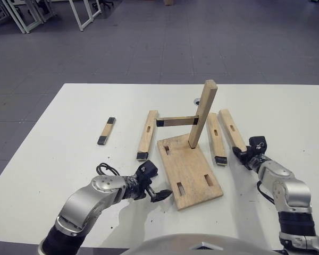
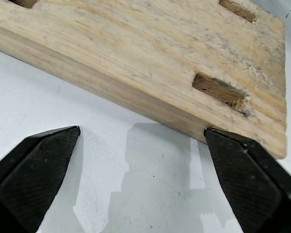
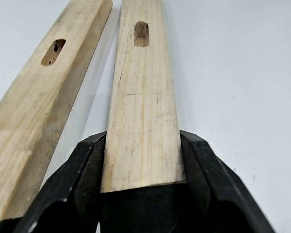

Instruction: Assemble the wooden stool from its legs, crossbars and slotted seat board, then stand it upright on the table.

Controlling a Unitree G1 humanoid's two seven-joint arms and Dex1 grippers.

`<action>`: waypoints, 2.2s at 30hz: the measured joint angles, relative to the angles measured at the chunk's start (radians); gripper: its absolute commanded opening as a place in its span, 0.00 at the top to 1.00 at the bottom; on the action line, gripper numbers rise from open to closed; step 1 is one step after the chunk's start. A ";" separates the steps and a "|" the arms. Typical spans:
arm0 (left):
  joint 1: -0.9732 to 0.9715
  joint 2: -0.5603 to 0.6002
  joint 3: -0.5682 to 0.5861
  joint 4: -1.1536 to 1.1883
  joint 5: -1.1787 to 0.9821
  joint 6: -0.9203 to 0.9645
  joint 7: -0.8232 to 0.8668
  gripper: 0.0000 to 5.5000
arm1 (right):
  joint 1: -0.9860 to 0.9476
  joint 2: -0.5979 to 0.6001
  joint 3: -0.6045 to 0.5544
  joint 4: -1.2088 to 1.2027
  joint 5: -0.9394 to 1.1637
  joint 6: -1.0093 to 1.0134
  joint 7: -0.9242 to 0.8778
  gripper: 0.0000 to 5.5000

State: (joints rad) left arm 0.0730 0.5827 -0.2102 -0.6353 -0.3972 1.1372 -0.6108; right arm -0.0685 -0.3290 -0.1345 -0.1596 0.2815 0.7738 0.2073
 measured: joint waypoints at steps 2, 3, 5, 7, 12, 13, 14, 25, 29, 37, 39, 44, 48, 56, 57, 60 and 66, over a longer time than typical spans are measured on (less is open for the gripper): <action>-0.001 0.001 0.019 0.001 -0.019 0.017 0.006 0.14 | -0.055 -0.016 -0.054 -0.011 0.025 0.001 0.003 0.63; 0.000 0.018 0.049 0.003 -0.038 0.032 -0.006 0.14 | -0.094 -0.030 -0.087 -0.041 0.043 0.001 0.014 0.63; -0.003 0.065 0.171 0.017 -0.118 0.048 -0.076 0.14 | -0.180 -0.048 -0.164 -0.116 0.134 0.016 0.044 0.63; -0.039 0.086 0.303 0.060 -0.239 0.072 -0.165 0.14 | -0.231 -0.052 -0.249 -0.170 0.302 0.076 0.088 0.63; -0.251 0.053 0.508 0.244 -0.541 0.120 -0.280 0.14 | -0.283 -0.113 -0.398 -0.192 0.847 0.304 0.252 0.63; -0.302 0.023 0.530 0.285 -0.616 0.141 -0.281 0.14 | -0.283 -0.139 -0.399 -0.189 0.979 0.360 0.288 0.63; -0.322 0.006 0.536 0.300 -0.660 0.151 -0.280 0.14 | -0.283 -0.153 -0.390 -0.189 1.037 0.383 0.307 0.63; -0.449 -0.153 0.511 0.427 -1.077 0.190 -0.052 0.14 | -0.204 -0.179 -0.022 -0.263 1.093 0.424 0.427 0.63; -0.448 -0.153 0.479 0.432 -1.118 0.185 -0.009 0.17 | -0.203 -0.180 0.016 -0.268 1.070 0.388 0.432 0.63; -0.447 -0.153 0.465 0.486 -1.224 0.107 0.091 0.41 | -0.199 -0.193 0.062 -0.280 1.055 0.353 0.434 0.63; -0.447 -0.154 0.461 0.490 -1.251 0.086 0.118 0.47 | -0.196 -0.197 0.072 -0.281 1.054 0.345 0.435 0.63; -0.447 -0.143 0.441 0.482 -1.281 0.062 0.148 0.57 | -0.192 -0.203 0.080 -0.284 1.055 0.340 0.442 0.63; -0.444 -0.137 0.433 0.481 -1.292 0.054 0.152 0.57 | -0.191 -0.203 0.080 -0.284 1.057 0.340 0.442 0.63; -0.419 -0.120 0.438 0.474 -1.283 -0.003 0.117 0.60 | -0.187 -0.222 0.030 -0.291 1.086 0.311 0.395 0.38; -0.417 -0.110 0.448 0.474 -1.280 -0.008 0.111 0.61 | -0.181 -0.256 0.003 -0.296 1.092 0.311 0.401 0.38; -0.399 -0.061 0.503 0.473 -1.274 -0.025 0.065 0.62 | -0.114 -0.361 -0.076 -0.337 1.094 0.314 0.432 0.38; -0.278 0.079 0.570 0.406 -1.054 -0.089 -0.048 0.62 | 0.022 -0.469 -0.025 -0.463 0.824 0.297 0.255 0.38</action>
State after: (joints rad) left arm -0.2054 0.6615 0.3597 -0.2291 -1.4513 1.0481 -0.6587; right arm -0.0468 -0.7983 -0.1598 -0.6222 1.1052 1.0708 0.4622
